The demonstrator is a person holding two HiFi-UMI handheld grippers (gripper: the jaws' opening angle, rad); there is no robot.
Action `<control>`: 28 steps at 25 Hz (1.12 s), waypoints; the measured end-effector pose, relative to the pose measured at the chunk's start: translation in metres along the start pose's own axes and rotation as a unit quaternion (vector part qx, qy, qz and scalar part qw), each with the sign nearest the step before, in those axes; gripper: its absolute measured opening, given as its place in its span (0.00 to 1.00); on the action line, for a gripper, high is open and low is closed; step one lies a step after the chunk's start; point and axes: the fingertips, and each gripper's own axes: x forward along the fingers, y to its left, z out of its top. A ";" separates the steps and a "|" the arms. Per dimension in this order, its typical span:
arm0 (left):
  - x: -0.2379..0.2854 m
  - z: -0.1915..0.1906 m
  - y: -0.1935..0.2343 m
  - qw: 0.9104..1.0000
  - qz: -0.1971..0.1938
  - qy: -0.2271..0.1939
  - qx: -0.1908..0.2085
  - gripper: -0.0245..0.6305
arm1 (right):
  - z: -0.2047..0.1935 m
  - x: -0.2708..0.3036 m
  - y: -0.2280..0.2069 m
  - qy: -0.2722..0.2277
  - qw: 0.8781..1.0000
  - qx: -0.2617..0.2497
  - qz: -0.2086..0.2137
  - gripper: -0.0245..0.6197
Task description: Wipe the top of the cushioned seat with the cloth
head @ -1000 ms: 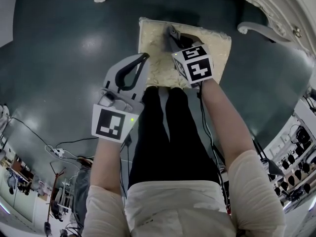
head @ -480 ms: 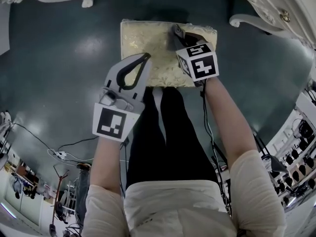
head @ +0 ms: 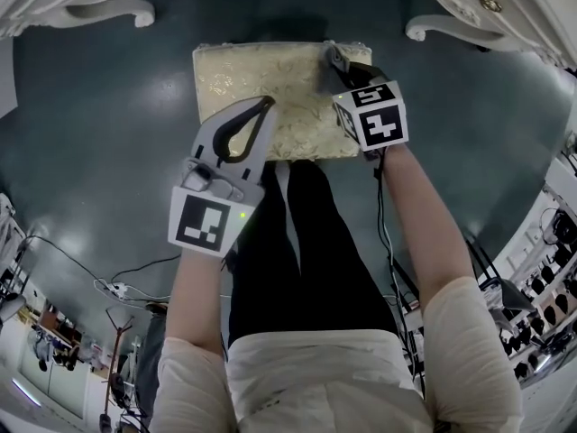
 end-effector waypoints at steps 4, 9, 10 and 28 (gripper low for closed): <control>0.012 0.000 -0.016 1.000 -0.006 -0.001 0.001 0.04 | -0.013 -0.010 -0.021 0.001 1.000 0.002 -0.009 0.08; 0.017 -0.002 -0.032 1.000 -0.015 0.003 0.003 0.04 | -0.025 -0.019 -0.042 0.013 0.999 0.006 -0.029 0.08; 0.016 -0.002 -0.034 1.000 -0.016 0.005 0.003 0.04 | -0.027 -0.021 -0.044 0.018 0.999 0.005 -0.034 0.08; -0.058 0.005 0.006 1.000 -0.007 -0.003 0.004 0.04 | 0.020 -0.032 0.069 0.000 1.000 -0.012 0.009 0.08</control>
